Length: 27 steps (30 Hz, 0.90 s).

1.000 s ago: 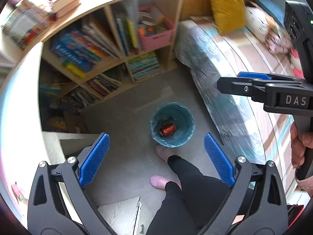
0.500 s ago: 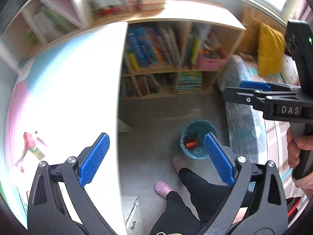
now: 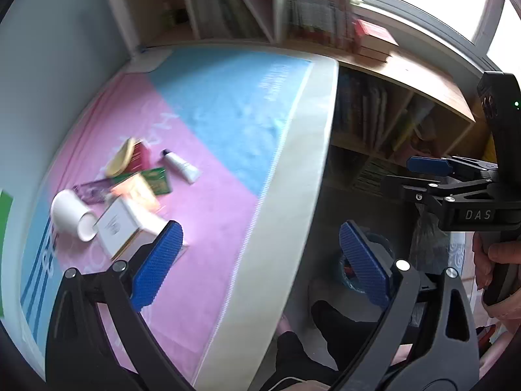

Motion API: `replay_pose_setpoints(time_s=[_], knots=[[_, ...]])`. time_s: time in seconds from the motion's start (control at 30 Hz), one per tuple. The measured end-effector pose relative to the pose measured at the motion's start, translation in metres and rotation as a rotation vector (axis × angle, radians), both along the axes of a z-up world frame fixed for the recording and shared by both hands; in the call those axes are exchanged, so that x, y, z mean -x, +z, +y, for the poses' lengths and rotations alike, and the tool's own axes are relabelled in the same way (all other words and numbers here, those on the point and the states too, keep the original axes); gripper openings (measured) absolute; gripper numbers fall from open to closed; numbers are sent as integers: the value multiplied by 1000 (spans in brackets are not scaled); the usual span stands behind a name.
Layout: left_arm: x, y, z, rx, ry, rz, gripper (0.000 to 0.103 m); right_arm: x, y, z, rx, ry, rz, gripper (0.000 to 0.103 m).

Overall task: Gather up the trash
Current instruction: 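Move both open tools back over the mat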

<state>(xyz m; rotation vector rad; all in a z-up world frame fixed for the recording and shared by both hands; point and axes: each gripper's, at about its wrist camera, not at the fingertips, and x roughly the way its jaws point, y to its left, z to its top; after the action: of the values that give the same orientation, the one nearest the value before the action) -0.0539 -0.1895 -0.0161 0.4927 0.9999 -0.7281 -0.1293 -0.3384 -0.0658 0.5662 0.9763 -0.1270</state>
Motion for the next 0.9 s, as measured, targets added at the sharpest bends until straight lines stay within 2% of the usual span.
replay_pose_setpoints(time_s=[0.3,0.47,0.67,0.9], knots=[[-22,8,82,19,231,-18,95,-68,14,74,36,274,-19,88],[-30,8,120,24,342,-24,95,-90,19,110,39,374,-24,89],[-36,10,154,32,429,-35,95,-111,22,150,66,490,-19,89],[-47,9,183,31,480,-41,95,-128,24,175,78,543,-22,89]])
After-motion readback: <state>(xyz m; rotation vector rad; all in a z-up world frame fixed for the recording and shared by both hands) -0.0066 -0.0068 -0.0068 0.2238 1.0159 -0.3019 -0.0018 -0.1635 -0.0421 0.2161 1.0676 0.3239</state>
